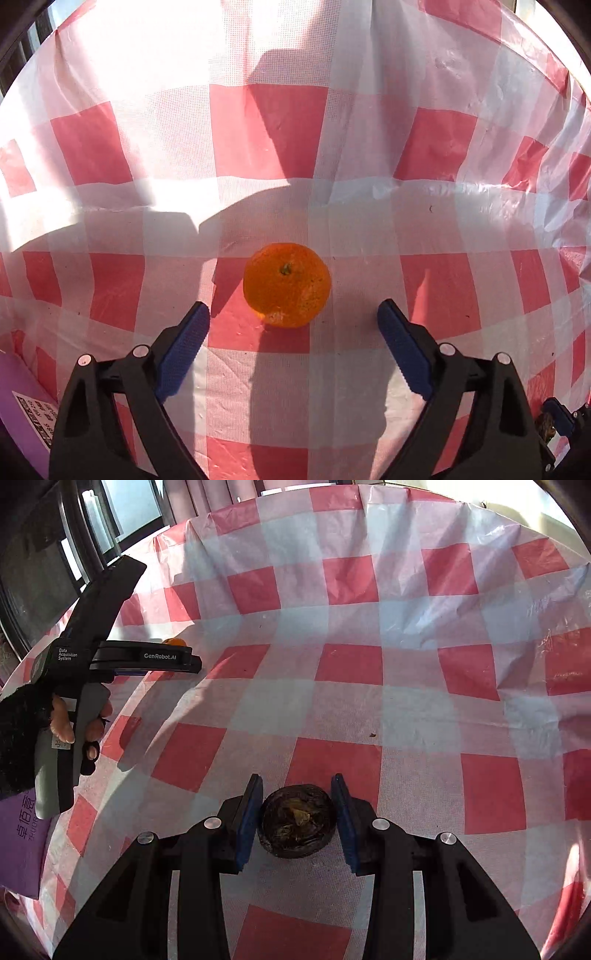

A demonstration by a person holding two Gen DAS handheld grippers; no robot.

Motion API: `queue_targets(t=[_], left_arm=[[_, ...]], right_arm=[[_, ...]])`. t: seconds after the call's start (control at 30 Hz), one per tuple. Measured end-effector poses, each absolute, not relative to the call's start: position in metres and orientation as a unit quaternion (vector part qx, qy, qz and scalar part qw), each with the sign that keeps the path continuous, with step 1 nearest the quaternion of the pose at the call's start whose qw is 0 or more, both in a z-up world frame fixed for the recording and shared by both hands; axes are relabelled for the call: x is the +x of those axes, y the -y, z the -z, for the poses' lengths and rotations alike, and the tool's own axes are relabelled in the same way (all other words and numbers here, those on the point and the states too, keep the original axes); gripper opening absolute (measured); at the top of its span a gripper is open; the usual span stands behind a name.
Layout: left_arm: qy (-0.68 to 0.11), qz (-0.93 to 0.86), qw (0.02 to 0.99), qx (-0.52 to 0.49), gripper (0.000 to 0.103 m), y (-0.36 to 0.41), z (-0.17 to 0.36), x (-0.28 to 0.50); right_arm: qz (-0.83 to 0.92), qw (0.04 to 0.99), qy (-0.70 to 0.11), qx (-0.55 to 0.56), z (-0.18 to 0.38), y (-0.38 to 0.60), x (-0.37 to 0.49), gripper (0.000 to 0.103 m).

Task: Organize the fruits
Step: 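Grasp the dark round fruit with the right tool while the left tool grasps the orange, then carry the orange and dark round fruit into the white box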

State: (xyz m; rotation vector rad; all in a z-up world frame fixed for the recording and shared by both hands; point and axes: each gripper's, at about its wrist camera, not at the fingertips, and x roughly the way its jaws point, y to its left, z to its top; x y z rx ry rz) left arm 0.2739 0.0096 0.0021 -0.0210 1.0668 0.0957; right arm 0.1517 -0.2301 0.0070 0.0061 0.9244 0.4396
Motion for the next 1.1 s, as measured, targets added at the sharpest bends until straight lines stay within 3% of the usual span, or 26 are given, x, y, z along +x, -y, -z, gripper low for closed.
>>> queue_targets(t=[0.03, 0.1, 0.67, 1.1], left_arm=[[-0.506, -0.032, 0.862, -0.018, 0.074, -0.01, -0.003, 0.277], [-0.502, -0.029, 0.864, -0.013, 0.04, -0.008, -0.007, 0.276], [-0.534, 0.067, 0.842, 0.02, 0.041, 0.051, -0.01, 0.048], [-0.516, 0.136, 0.845, 0.05, 0.041, 0.078, -0.032, 0.03]], right_arm=[[-0.207, 0.872, -0.443, 0.008, -0.007, 0.23, 0.148, 0.038], [-0.202, 0.874, -0.443, 0.016, -0.006, 0.231, 0.142, 0.038], [-0.196, 0.863, -0.464, 0.035, -0.013, 0.24, 0.09, 0.038], [-0.179, 0.865, -0.468, 0.018, -0.032, 0.243, 0.049, 0.038]])
